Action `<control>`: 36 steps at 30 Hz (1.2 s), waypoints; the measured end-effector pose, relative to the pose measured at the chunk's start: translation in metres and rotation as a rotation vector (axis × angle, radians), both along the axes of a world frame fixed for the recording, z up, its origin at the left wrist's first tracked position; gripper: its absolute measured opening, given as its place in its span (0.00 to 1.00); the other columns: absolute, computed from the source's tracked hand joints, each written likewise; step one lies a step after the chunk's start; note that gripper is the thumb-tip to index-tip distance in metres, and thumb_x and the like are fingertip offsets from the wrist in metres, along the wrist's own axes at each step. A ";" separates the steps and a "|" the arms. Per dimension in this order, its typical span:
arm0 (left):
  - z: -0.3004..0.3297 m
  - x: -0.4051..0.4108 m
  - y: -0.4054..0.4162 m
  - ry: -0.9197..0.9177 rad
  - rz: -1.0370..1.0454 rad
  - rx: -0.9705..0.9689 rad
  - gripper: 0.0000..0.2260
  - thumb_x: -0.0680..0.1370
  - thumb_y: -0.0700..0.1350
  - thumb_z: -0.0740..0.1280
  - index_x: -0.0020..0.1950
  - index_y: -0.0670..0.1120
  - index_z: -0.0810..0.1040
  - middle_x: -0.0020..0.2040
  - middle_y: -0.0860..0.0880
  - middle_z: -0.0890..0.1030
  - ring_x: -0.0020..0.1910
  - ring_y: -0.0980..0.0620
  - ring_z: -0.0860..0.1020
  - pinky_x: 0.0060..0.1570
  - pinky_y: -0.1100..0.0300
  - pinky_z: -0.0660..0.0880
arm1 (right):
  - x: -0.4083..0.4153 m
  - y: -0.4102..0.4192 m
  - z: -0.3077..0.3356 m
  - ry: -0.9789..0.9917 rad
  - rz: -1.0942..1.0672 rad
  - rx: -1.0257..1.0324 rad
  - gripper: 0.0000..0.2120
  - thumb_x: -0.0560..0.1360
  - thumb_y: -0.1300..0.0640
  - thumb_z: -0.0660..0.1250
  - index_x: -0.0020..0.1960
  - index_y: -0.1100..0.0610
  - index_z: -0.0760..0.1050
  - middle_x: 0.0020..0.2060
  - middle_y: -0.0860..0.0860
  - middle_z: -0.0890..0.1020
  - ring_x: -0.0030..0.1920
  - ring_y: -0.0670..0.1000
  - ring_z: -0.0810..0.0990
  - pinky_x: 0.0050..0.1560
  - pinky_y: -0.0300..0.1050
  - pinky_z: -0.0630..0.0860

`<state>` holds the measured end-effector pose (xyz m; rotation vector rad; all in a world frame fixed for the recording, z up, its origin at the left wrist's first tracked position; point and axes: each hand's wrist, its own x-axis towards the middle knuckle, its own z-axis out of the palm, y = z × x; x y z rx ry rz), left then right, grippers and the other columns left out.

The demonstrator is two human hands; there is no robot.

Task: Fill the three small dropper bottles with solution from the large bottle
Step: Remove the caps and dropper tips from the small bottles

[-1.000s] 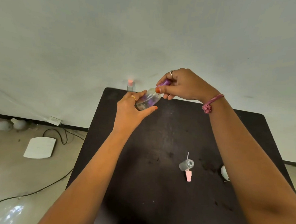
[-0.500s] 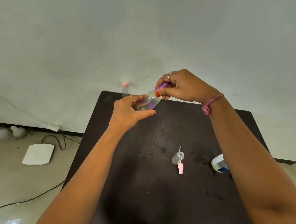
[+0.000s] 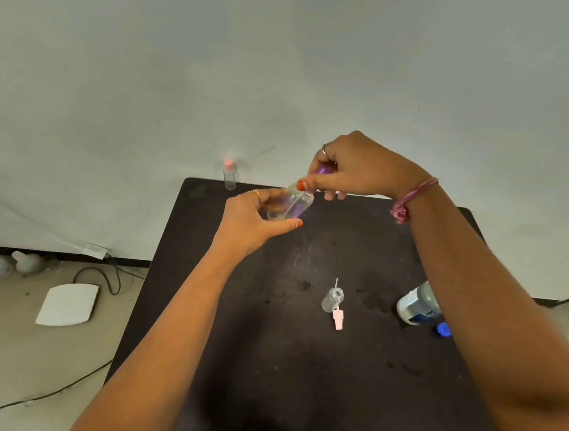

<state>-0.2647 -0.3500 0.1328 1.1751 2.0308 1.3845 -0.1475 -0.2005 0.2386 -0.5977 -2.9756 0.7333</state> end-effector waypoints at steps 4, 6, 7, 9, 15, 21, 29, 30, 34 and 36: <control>-0.002 0.001 0.002 0.019 0.022 -0.013 0.25 0.67 0.51 0.78 0.62 0.46 0.79 0.52 0.54 0.82 0.50 0.58 0.80 0.53 0.70 0.74 | 0.006 0.003 0.003 0.056 0.076 -0.064 0.16 0.70 0.52 0.75 0.57 0.48 0.78 0.50 0.43 0.80 0.45 0.42 0.81 0.45 0.31 0.76; -0.002 0.001 0.003 0.014 0.028 -0.010 0.26 0.66 0.52 0.78 0.62 0.46 0.79 0.53 0.53 0.82 0.51 0.58 0.80 0.54 0.68 0.75 | 0.005 0.002 0.002 0.056 -0.003 -0.126 0.21 0.68 0.45 0.75 0.59 0.47 0.74 0.50 0.44 0.80 0.40 0.44 0.82 0.41 0.31 0.76; -0.002 0.002 0.003 0.003 0.028 -0.006 0.26 0.66 0.52 0.78 0.61 0.46 0.79 0.52 0.53 0.82 0.51 0.58 0.80 0.54 0.70 0.74 | 0.004 0.000 0.000 0.051 -0.048 -0.166 0.22 0.68 0.43 0.73 0.58 0.49 0.75 0.47 0.46 0.81 0.38 0.45 0.83 0.38 0.32 0.76; -0.002 0.002 0.003 -0.010 0.021 0.006 0.26 0.66 0.51 0.78 0.61 0.46 0.79 0.51 0.55 0.82 0.50 0.61 0.80 0.51 0.74 0.73 | 0.002 0.000 -0.004 0.055 -0.074 -0.210 0.17 0.71 0.47 0.73 0.54 0.55 0.77 0.42 0.49 0.83 0.35 0.45 0.83 0.36 0.35 0.78; -0.004 0.001 0.003 -0.020 0.044 0.006 0.26 0.66 0.51 0.78 0.61 0.47 0.79 0.52 0.55 0.82 0.50 0.59 0.80 0.52 0.71 0.73 | 0.004 0.001 0.000 0.082 -0.041 -0.183 0.22 0.69 0.45 0.74 0.60 0.49 0.75 0.48 0.44 0.80 0.34 0.39 0.80 0.34 0.33 0.77; -0.004 0.000 0.001 -0.009 0.054 0.005 0.26 0.66 0.52 0.78 0.61 0.47 0.79 0.50 0.56 0.81 0.49 0.61 0.80 0.49 0.73 0.74 | 0.003 0.002 -0.002 0.057 -0.020 -0.183 0.14 0.72 0.53 0.73 0.56 0.52 0.79 0.45 0.48 0.82 0.34 0.42 0.81 0.37 0.34 0.78; -0.007 0.001 -0.001 0.008 0.059 0.017 0.26 0.66 0.52 0.78 0.62 0.46 0.79 0.52 0.53 0.82 0.50 0.58 0.80 0.53 0.68 0.76 | 0.005 -0.002 -0.005 0.047 -0.064 -0.226 0.16 0.70 0.55 0.75 0.57 0.55 0.78 0.47 0.52 0.83 0.37 0.47 0.84 0.39 0.40 0.81; -0.007 0.001 -0.001 0.007 0.063 0.015 0.26 0.66 0.52 0.78 0.62 0.46 0.79 0.53 0.53 0.82 0.50 0.58 0.80 0.53 0.67 0.76 | 0.006 -0.001 -0.004 0.043 -0.053 -0.225 0.19 0.70 0.56 0.75 0.59 0.53 0.77 0.50 0.50 0.81 0.36 0.47 0.83 0.41 0.40 0.82; -0.009 0.003 -0.001 0.001 0.057 0.008 0.26 0.67 0.51 0.78 0.63 0.47 0.78 0.54 0.53 0.82 0.51 0.57 0.80 0.54 0.67 0.75 | 0.005 -0.002 -0.008 -0.007 -0.079 -0.233 0.26 0.70 0.50 0.75 0.65 0.51 0.73 0.52 0.49 0.79 0.39 0.49 0.84 0.41 0.41 0.82; -0.011 0.005 -0.001 -0.018 0.047 0.007 0.26 0.67 0.50 0.78 0.63 0.47 0.78 0.52 0.54 0.82 0.50 0.58 0.80 0.51 0.72 0.74 | 0.004 -0.004 -0.011 0.024 -0.070 -0.227 0.19 0.72 0.52 0.73 0.61 0.55 0.77 0.48 0.51 0.82 0.39 0.48 0.84 0.40 0.39 0.81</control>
